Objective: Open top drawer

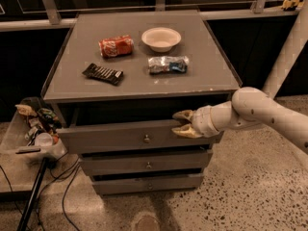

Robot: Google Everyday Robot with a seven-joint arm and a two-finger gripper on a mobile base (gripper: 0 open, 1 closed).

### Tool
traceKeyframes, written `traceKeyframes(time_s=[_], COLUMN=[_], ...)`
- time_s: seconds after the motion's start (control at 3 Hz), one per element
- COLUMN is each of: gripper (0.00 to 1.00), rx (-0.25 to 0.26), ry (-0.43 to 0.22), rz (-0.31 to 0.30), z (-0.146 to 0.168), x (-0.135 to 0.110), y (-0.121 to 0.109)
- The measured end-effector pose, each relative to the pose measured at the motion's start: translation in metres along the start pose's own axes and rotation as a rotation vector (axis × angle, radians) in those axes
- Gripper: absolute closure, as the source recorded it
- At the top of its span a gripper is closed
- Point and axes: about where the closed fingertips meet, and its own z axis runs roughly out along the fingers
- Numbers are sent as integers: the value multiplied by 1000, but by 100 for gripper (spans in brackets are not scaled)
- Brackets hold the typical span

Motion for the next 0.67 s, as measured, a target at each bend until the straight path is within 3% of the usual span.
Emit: traceKeyframes(time_s=[0.33, 0.67], gripper=[100, 100], rx=[0, 5], ry=[0, -9], rz=[0, 7], z=[-1, -4], x=[-2, 0], y=[-1, 4])
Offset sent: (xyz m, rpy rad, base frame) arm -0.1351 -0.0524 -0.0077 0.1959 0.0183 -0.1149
